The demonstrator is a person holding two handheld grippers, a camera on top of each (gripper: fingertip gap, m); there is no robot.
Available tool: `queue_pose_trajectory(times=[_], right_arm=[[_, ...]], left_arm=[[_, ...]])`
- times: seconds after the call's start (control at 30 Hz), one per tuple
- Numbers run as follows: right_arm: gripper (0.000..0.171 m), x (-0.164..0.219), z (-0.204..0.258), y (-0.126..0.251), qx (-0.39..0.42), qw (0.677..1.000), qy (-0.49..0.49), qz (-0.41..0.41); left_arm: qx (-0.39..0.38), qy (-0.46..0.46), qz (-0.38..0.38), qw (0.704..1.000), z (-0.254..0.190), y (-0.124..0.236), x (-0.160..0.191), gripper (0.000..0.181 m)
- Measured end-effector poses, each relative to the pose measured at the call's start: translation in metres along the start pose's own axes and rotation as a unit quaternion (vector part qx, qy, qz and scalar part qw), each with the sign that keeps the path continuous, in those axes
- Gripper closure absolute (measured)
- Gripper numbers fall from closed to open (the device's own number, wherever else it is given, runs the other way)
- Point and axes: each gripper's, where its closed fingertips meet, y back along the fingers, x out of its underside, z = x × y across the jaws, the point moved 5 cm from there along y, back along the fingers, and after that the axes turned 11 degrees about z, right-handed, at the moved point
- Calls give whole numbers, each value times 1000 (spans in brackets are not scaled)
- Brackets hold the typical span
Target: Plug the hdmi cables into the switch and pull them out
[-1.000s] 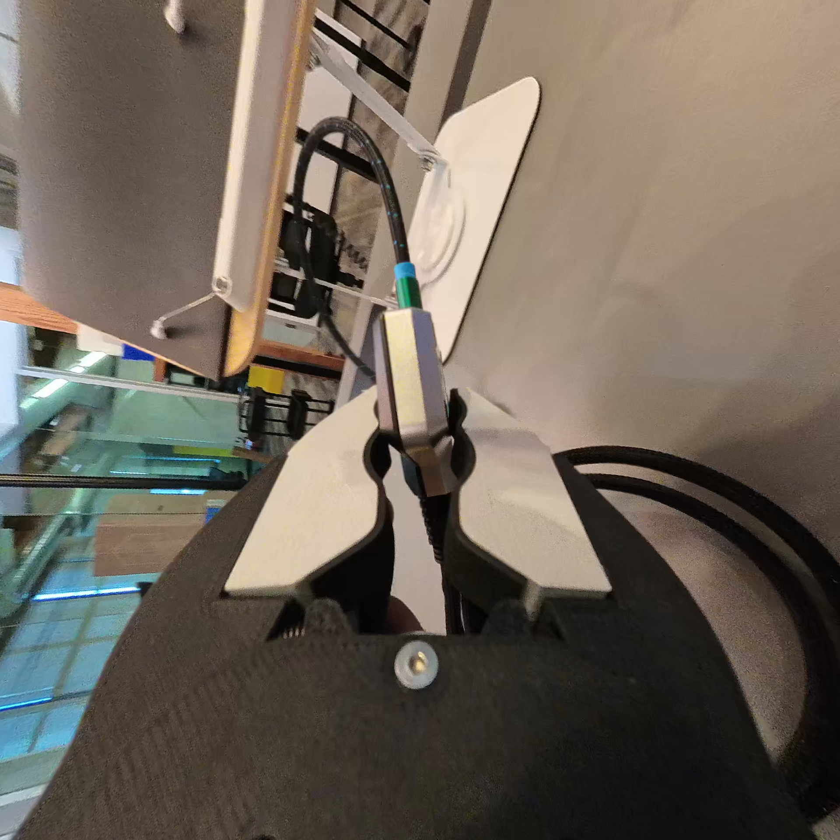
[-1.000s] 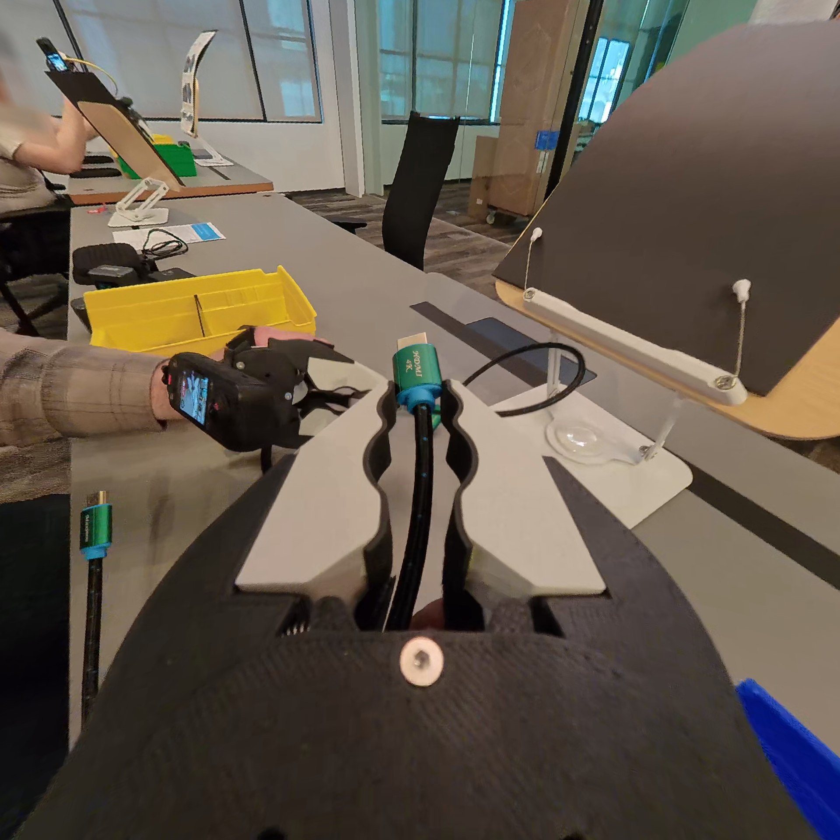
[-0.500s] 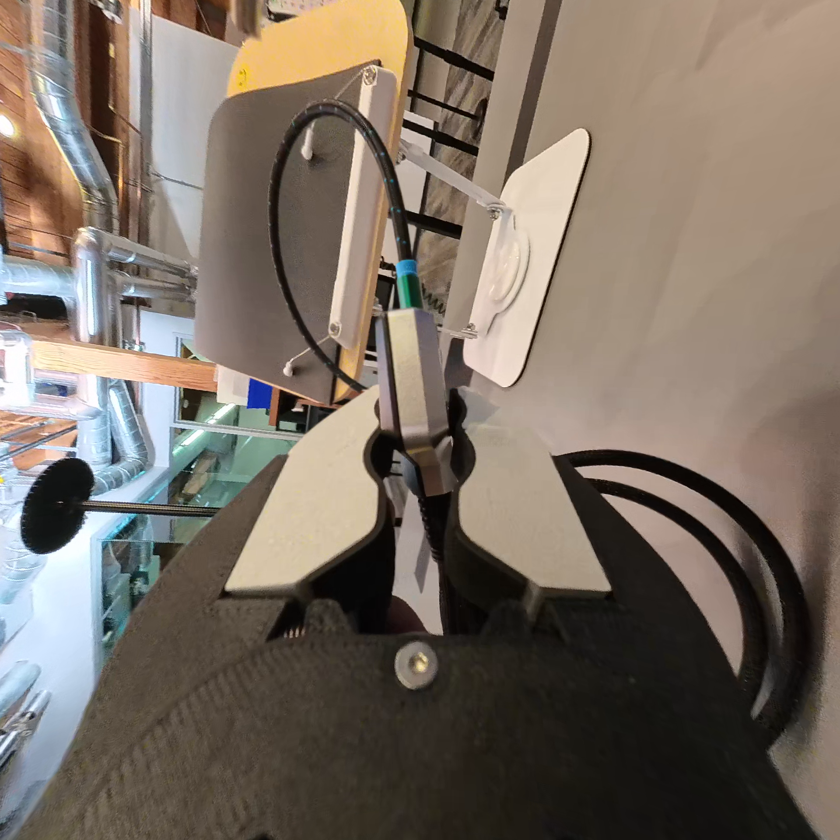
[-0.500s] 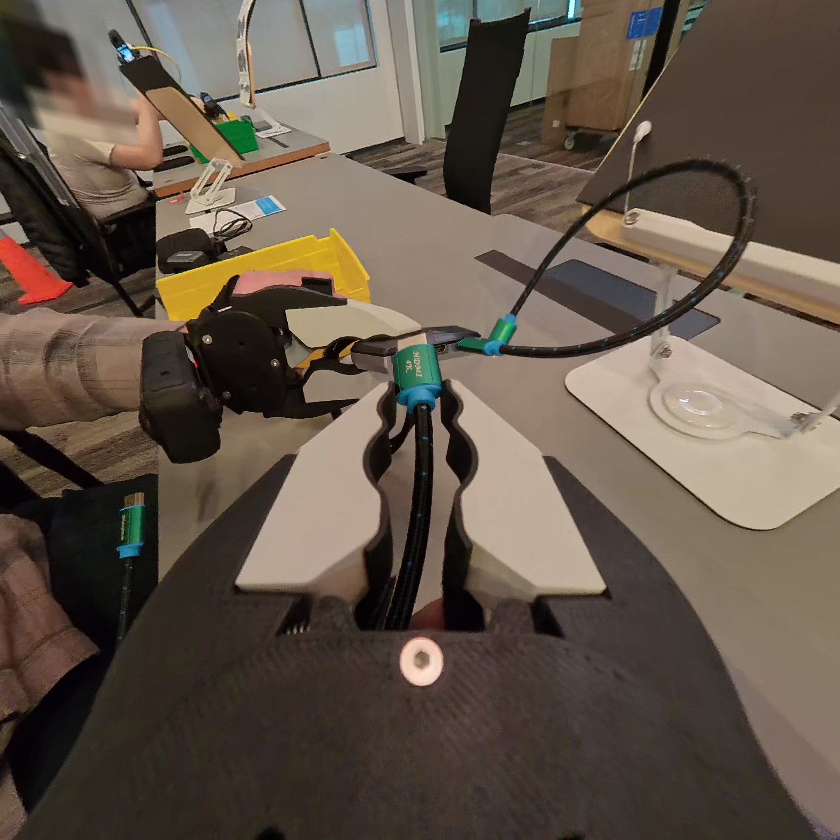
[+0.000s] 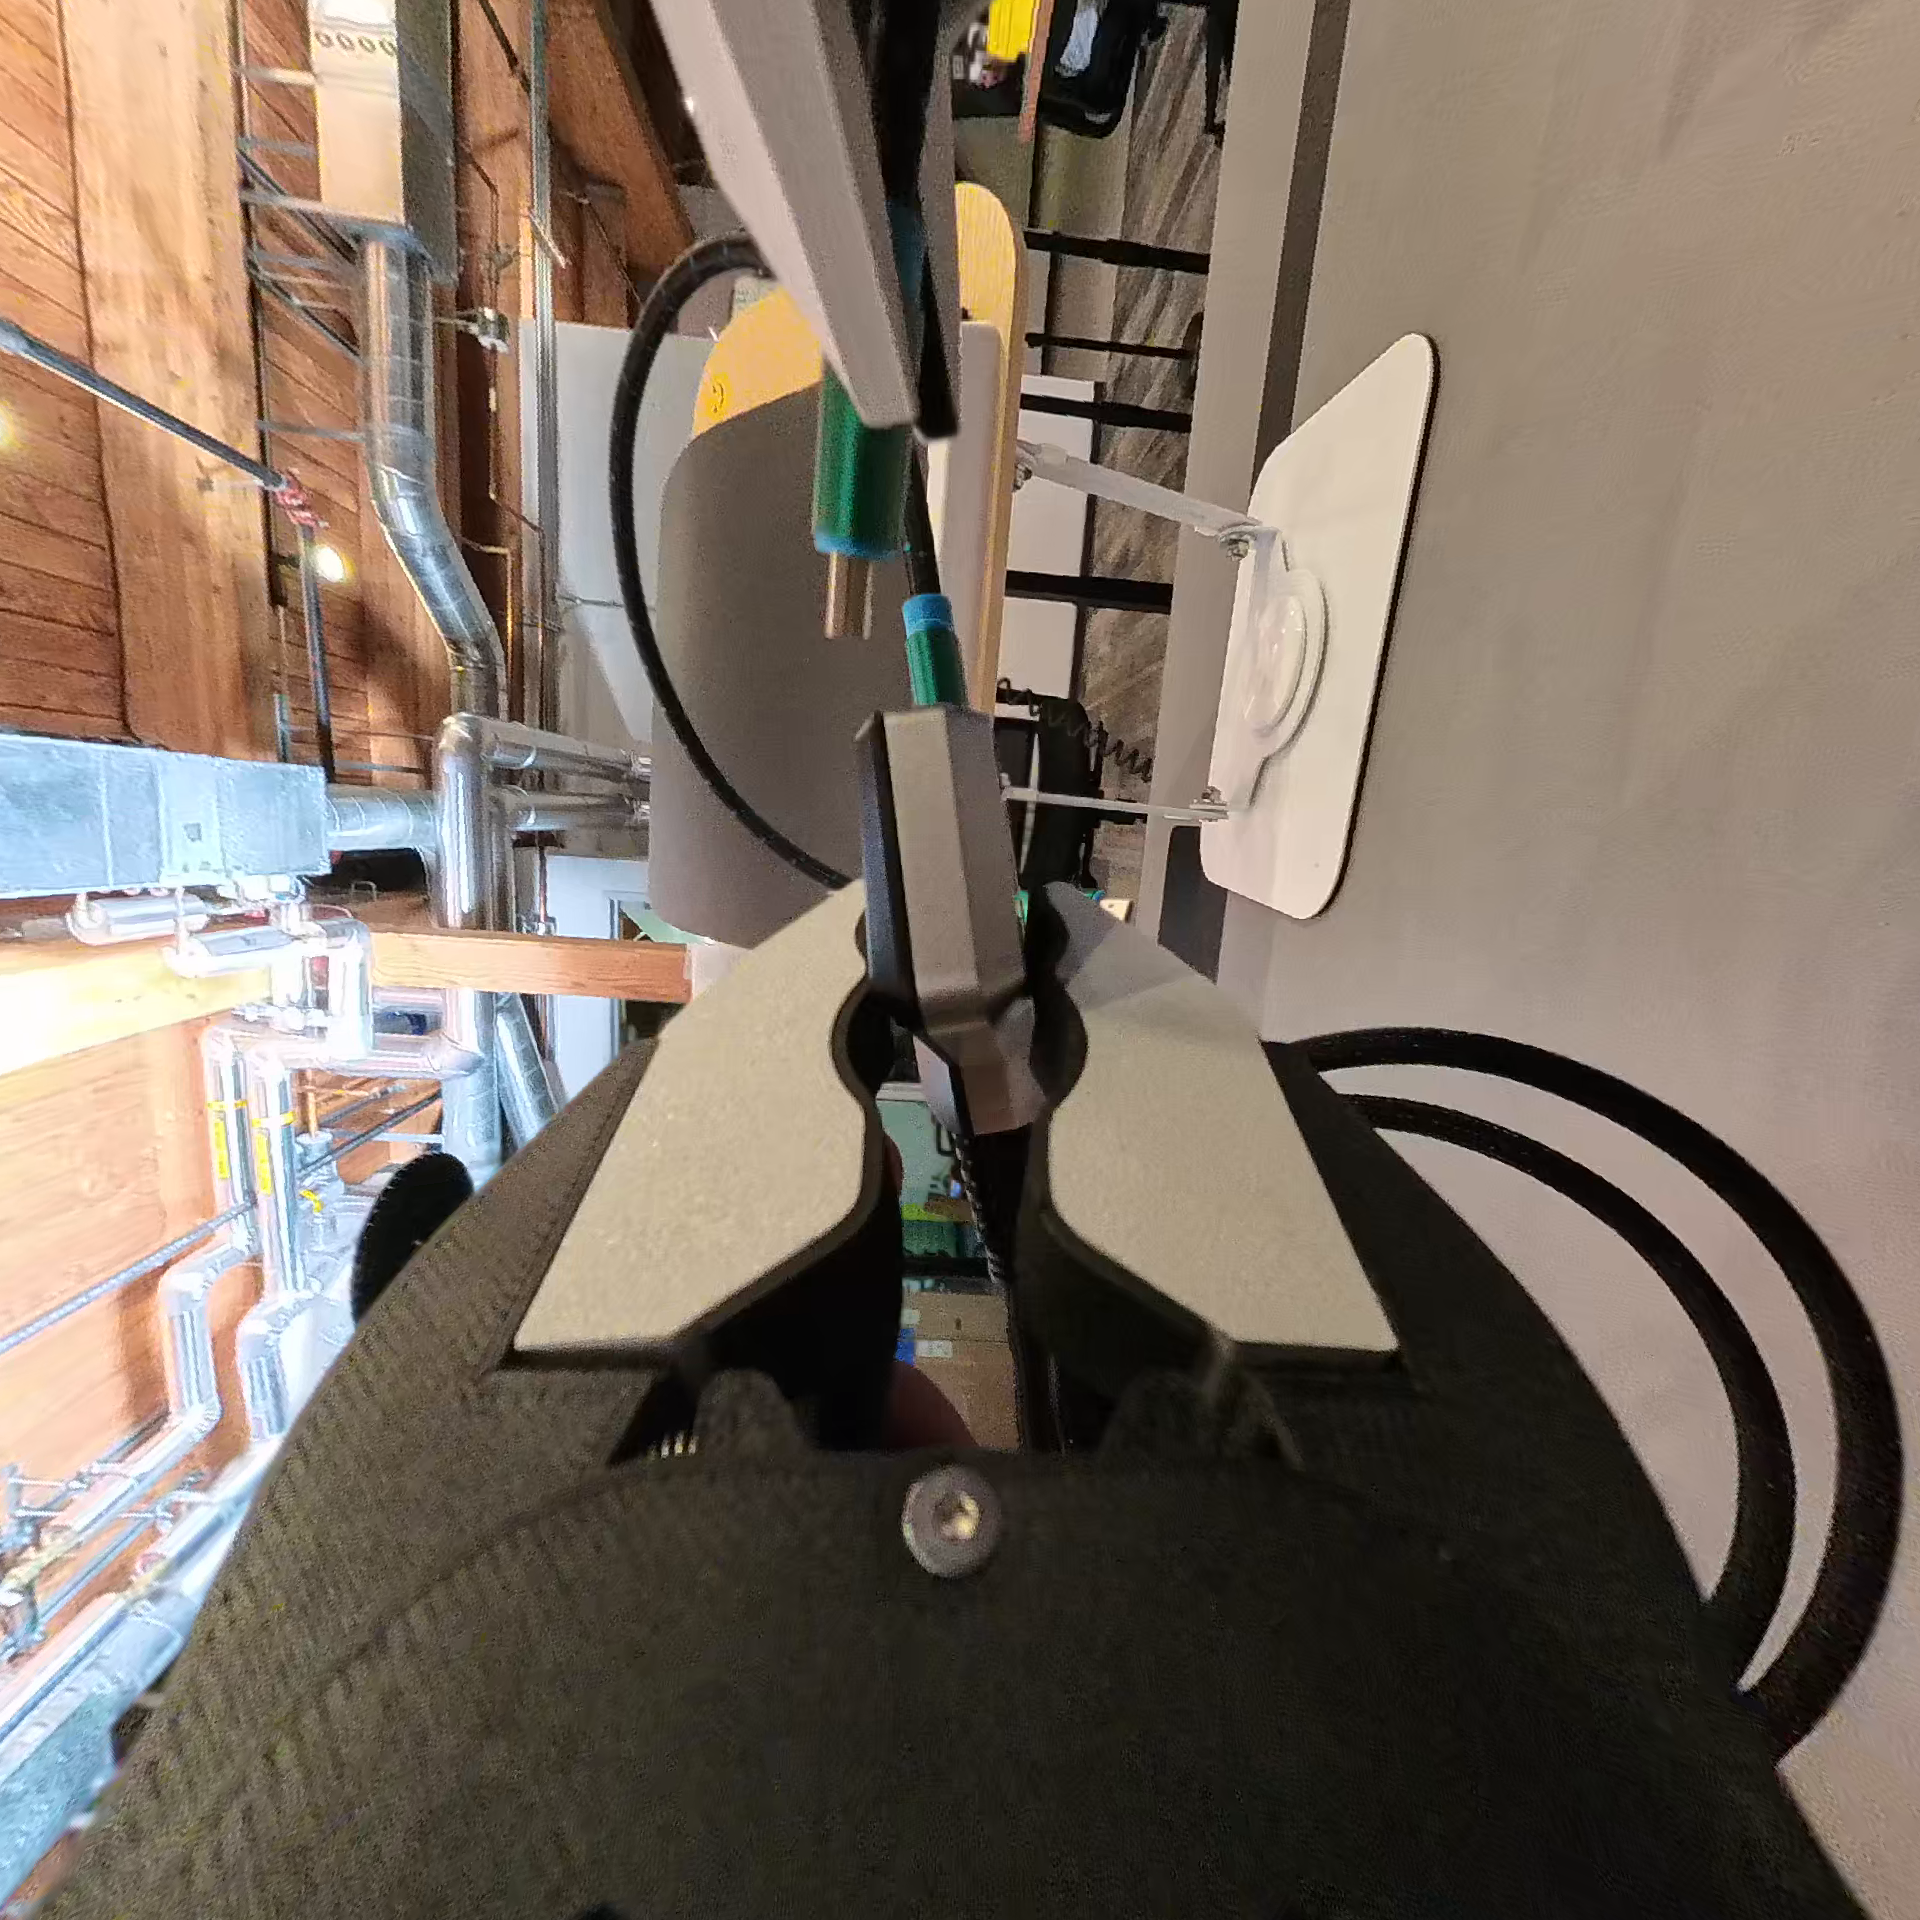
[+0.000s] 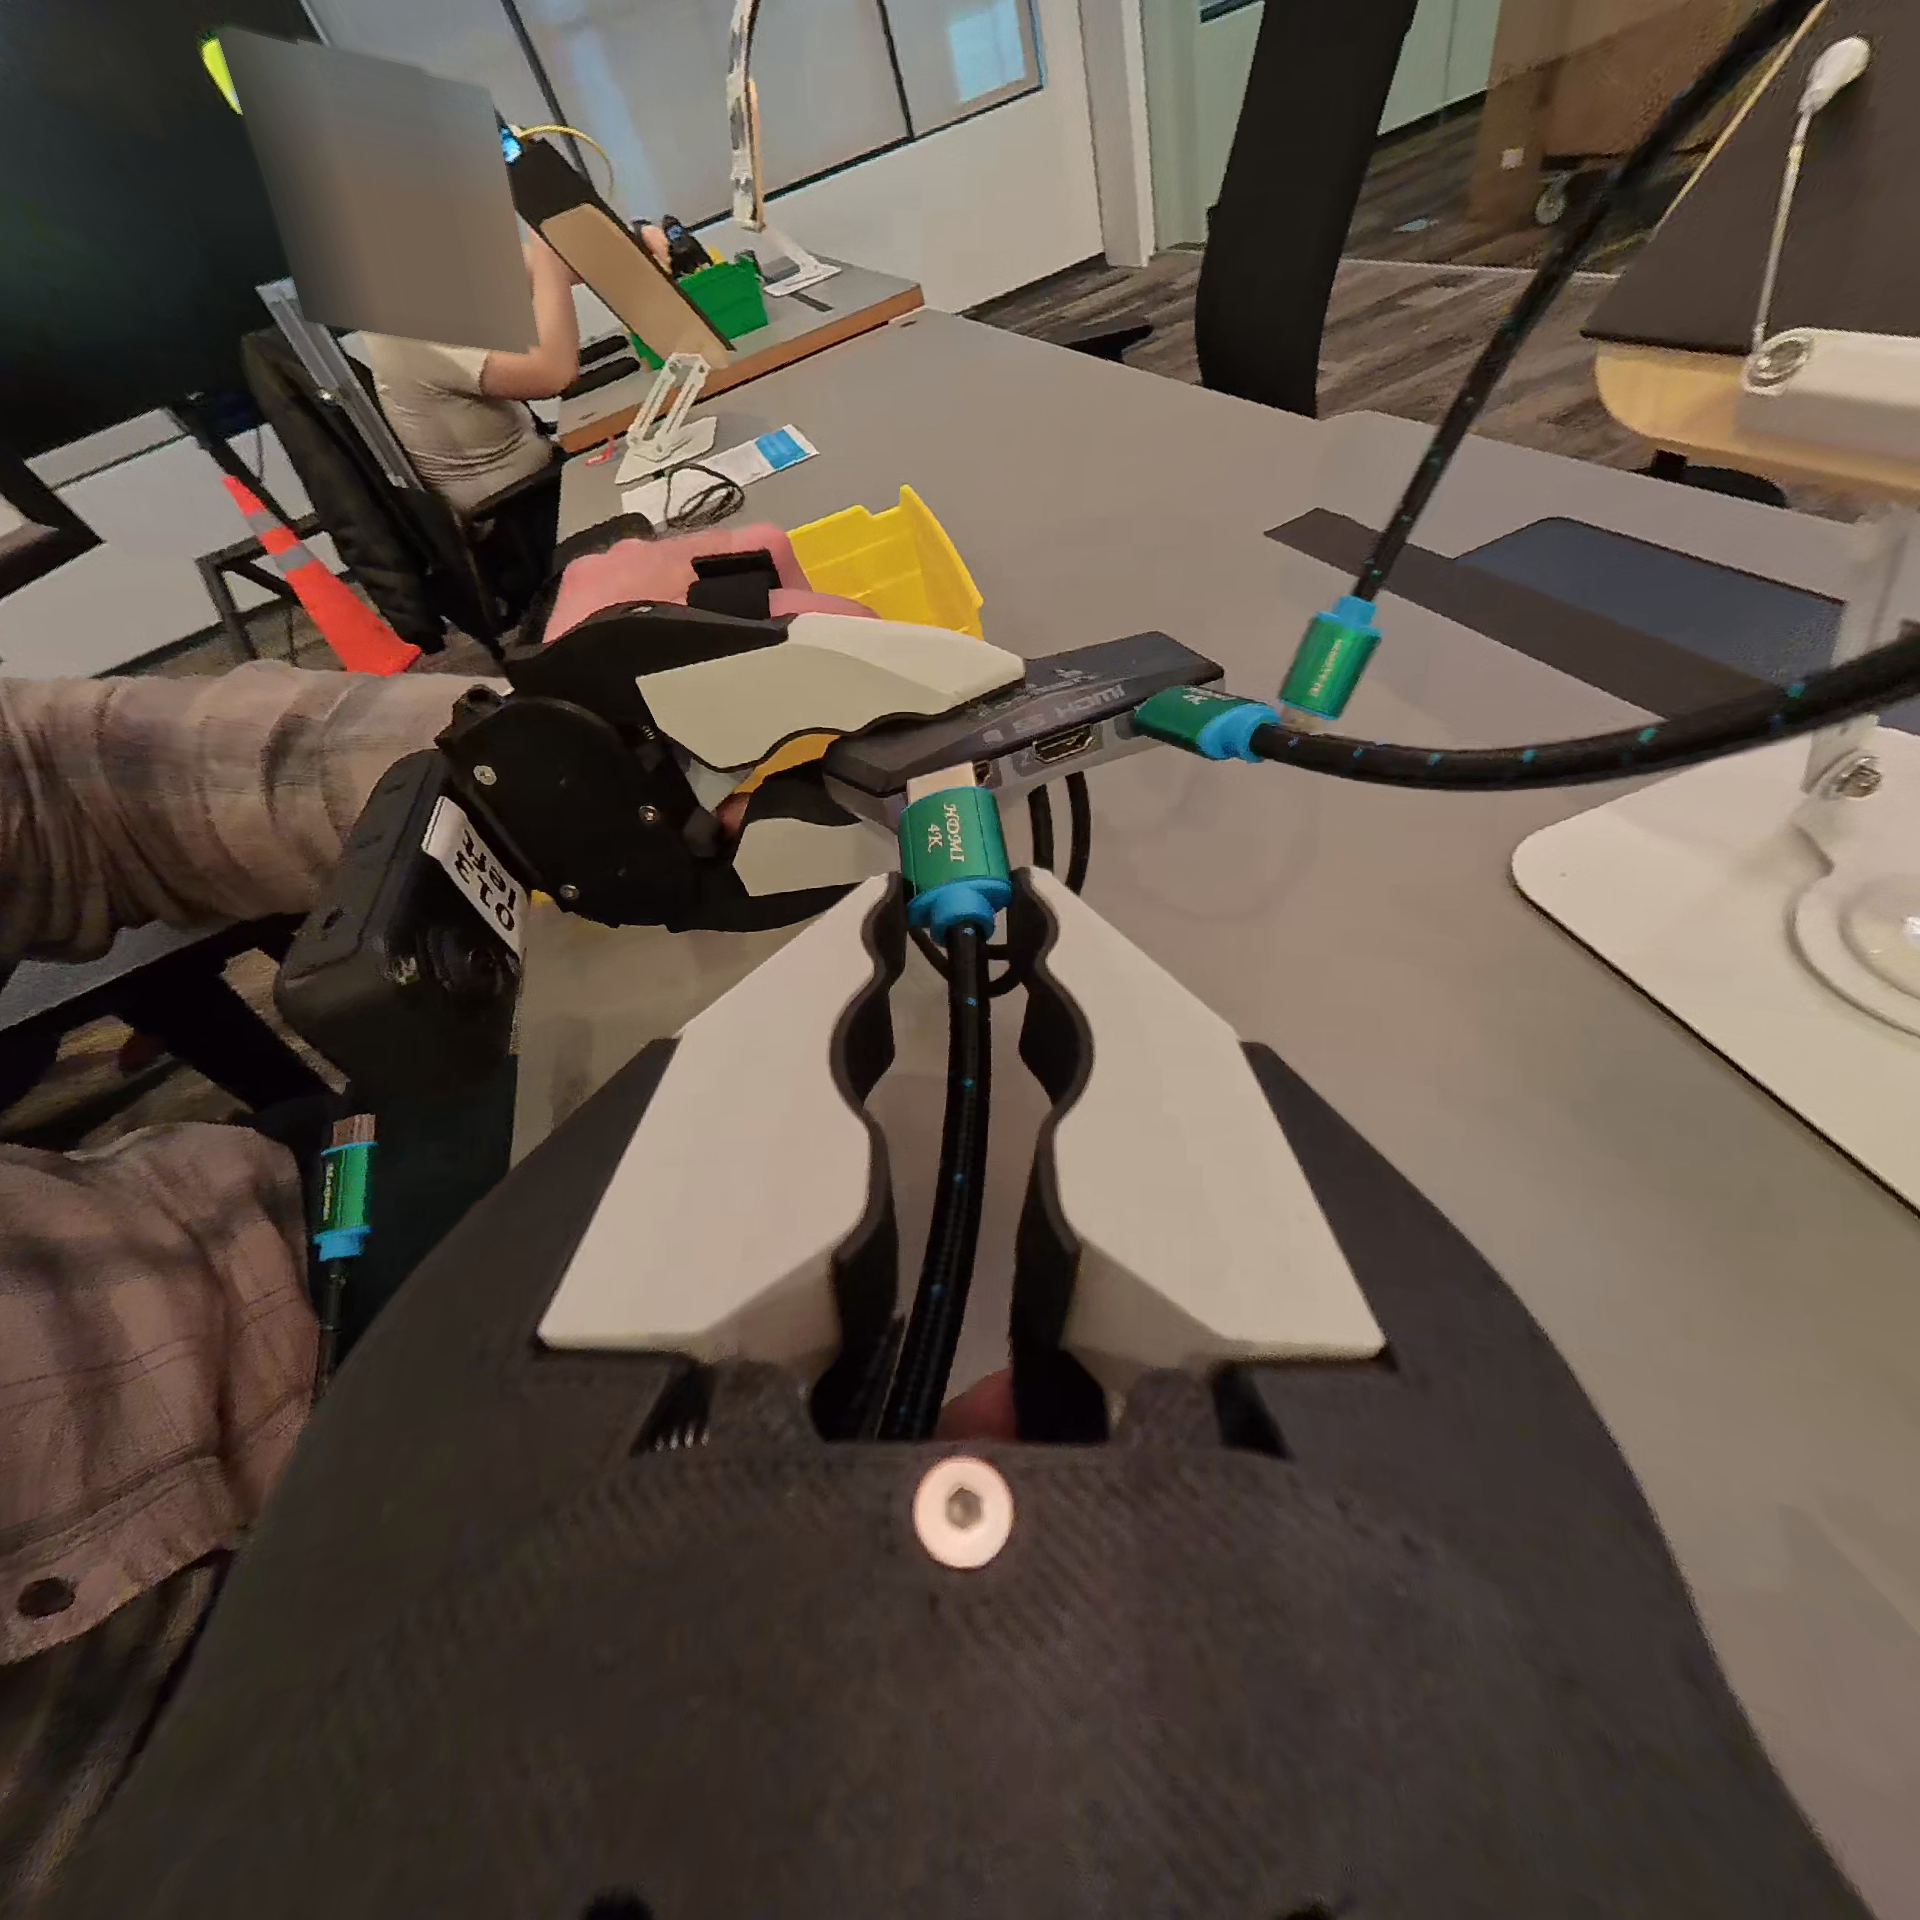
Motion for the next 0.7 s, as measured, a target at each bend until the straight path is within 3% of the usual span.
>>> queue_pose_trajectory(times=[0.7], right_arm=[[154,4,4,-8,-26,999,14,20]], left_arm=[[-13,-30,-42,999,5,12,-3,159]])
